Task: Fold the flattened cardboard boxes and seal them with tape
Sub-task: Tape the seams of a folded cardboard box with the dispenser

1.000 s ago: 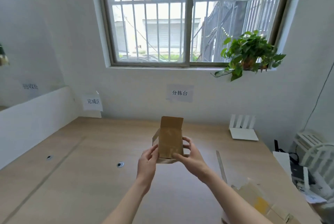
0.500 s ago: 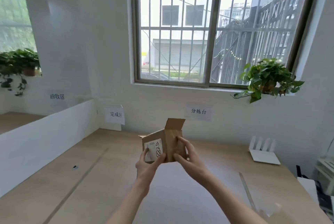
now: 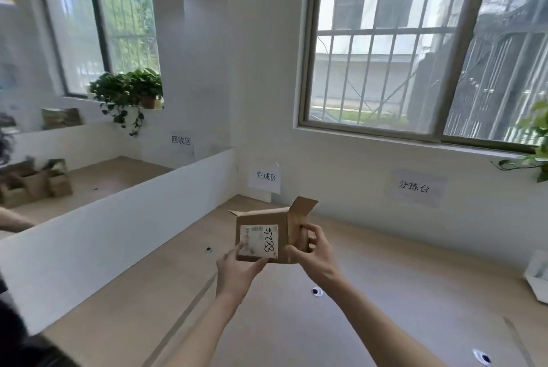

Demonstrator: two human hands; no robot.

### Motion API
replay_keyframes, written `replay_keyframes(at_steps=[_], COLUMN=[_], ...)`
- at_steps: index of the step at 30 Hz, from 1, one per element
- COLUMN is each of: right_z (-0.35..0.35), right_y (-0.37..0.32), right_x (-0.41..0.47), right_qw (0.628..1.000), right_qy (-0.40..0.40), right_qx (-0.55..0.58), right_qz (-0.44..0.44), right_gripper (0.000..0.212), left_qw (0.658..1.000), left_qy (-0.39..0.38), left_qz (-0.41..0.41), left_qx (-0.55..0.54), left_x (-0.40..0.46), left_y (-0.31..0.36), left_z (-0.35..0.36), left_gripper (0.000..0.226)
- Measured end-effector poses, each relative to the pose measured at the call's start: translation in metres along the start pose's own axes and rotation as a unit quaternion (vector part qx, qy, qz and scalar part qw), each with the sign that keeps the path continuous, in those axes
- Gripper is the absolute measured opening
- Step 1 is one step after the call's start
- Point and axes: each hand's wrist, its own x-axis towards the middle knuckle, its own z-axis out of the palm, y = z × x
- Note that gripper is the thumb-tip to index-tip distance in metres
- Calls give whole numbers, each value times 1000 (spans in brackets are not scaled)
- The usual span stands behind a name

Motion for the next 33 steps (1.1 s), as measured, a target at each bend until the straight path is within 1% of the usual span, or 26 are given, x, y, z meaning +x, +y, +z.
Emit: replay_keyframes(at_steps=[1,2,5,7,11,15,22,29,33], right_z=[17,33,81,112,168,210,259,317,362], right_y=[5,12,33,50,83,107,136,173,206], right_x=[11,22,61,93,161,214,286,367,417], right_qw=[1000,1000,1000,1000,999,999,996,992,989], right_qy=[-1,0,-2,-8,-6,8,21,38,48], right_qx=[4,6,13,13,9,-6,-46,-74,-82], right_qz=[-1,-1,3,13,37,51,71,93,110], right_gripper=[67,68,71,70,73,72,69,70,72], left_qw=[1000,999,994,985,972,955,943,952,941], left_qy=[8,9,17,5,-10,-38,-87,-154,-183], left_qz=[-1,-6,-41,-50,-72,-81,-62,-79,-54], left_qx=[21,38,103,163,225,283,315,254,281], left_x=[9,18,59,95,169,237,335,449,528], left_y=[-8,-17,-52,-78,-112,-140,-179,-234,-274], left_z=[-13,-26,-61,-79,-108,-125,-129,-124,-119], left_gripper=[56,53,70,71,76,67,62,65,64])
